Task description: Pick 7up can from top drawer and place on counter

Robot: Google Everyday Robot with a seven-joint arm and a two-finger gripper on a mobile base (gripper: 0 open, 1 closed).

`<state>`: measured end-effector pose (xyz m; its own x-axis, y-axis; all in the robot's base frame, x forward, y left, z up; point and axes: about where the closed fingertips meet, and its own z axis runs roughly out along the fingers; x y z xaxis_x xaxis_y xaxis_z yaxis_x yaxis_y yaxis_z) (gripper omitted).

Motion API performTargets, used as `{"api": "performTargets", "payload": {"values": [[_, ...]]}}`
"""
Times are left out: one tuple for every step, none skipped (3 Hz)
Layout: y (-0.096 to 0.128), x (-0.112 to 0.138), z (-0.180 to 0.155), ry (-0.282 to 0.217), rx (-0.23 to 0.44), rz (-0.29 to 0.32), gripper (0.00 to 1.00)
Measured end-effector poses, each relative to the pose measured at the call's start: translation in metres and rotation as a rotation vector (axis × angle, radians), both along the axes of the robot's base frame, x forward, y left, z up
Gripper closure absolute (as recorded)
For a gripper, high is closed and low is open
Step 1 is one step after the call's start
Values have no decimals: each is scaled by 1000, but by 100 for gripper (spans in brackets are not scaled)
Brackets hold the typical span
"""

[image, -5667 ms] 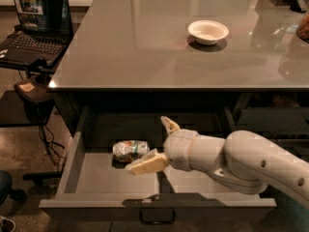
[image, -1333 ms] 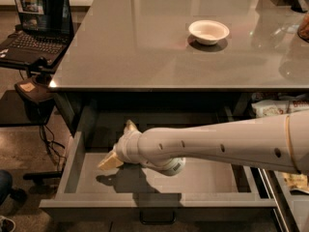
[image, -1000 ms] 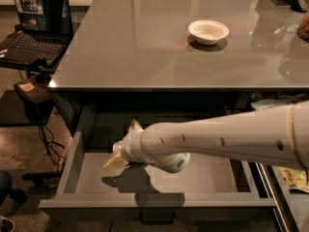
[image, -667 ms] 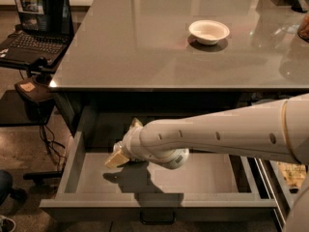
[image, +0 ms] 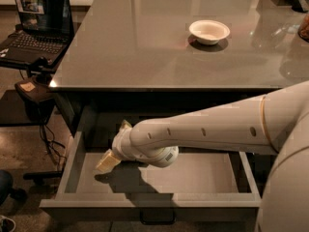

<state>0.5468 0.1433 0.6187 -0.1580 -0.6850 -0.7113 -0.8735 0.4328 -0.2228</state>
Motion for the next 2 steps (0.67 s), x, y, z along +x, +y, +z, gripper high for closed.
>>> {"api": "performTargets", "payload": {"values": [[0, 0, 0, 0, 0, 0, 19], [0, 0, 0, 0, 0, 0, 42]]}}
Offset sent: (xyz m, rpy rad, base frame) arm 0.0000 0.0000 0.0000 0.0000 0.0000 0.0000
